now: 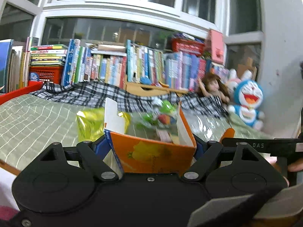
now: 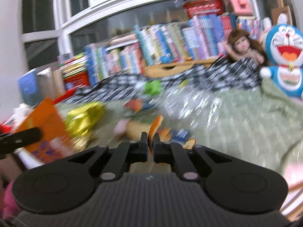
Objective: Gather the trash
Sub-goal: 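Lower both grippers to the black trash bag while the right gripper releases the peel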
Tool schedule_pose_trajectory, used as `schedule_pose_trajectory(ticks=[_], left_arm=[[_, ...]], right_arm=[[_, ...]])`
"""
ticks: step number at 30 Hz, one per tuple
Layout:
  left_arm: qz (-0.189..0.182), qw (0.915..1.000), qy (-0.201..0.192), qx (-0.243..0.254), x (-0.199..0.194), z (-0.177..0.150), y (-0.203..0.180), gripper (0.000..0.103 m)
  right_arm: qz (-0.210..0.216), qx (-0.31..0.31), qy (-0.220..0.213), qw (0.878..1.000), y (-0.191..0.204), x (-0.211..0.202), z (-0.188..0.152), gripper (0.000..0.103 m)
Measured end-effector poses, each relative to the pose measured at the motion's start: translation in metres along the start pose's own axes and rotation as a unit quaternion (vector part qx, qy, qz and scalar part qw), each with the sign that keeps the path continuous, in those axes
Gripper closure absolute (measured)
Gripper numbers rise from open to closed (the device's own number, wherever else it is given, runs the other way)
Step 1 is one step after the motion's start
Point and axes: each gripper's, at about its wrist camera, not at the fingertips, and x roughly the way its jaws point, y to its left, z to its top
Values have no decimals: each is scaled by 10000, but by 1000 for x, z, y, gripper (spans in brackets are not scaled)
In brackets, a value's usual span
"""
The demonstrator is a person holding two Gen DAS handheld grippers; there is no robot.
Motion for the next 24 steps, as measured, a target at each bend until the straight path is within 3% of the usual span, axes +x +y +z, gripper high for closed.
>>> schedule_pose_trajectory(ticks=[4,11,15,24], left_arm=[[-280,9993,204,162,-24,-14,-6,22],[-717,9962,406,294,-45,-25,-17,22],[-978,9910,850,349,-43,-39,-24,22],[-778,9740,2094,386,2,-93,-27,22]], right_arm=[[270,1,349,9990,13,-20,-27,95],[258,360,882,9951,9,-23,-61,95],[351,633,1164,9906,1,-18,-74,95],[673,1299,2140,9658,-36,16,-92,94]])
